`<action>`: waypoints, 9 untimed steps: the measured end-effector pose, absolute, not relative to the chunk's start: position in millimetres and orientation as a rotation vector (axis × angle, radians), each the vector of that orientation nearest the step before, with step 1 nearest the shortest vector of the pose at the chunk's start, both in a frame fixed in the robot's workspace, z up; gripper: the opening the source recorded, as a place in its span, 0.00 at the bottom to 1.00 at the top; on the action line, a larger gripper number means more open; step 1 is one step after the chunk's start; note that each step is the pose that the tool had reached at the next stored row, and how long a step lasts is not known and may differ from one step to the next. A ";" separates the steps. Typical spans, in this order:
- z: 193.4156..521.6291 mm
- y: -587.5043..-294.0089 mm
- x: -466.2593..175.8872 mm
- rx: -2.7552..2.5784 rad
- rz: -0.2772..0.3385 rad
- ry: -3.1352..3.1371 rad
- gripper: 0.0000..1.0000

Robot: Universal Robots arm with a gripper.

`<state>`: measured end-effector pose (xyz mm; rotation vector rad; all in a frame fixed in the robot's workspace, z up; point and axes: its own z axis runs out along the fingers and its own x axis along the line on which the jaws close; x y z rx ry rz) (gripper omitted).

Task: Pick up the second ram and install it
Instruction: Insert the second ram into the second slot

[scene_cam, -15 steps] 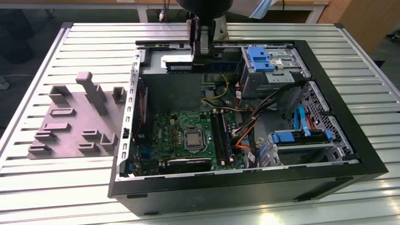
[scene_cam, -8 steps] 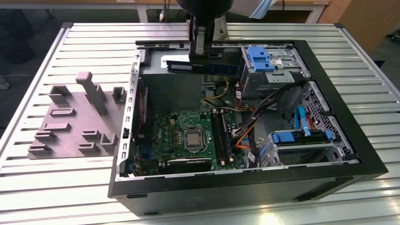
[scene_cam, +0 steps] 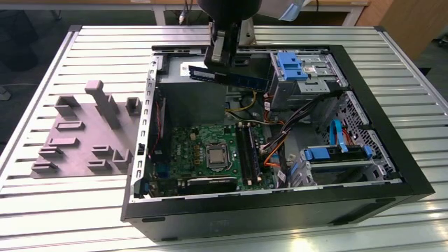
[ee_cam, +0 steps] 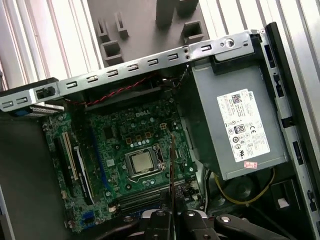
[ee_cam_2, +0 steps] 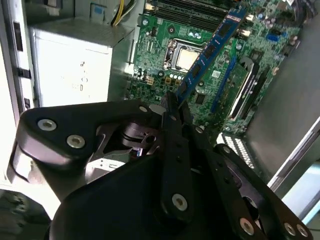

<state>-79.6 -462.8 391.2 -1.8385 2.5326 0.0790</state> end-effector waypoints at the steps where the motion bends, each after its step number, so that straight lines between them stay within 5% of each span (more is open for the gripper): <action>1: 391.0 -462.8 -79.6 -1.816 0.078 2.549 0.14; 9: 388.8 -462.8 -79.6 -1.631 0.070 2.671 0.14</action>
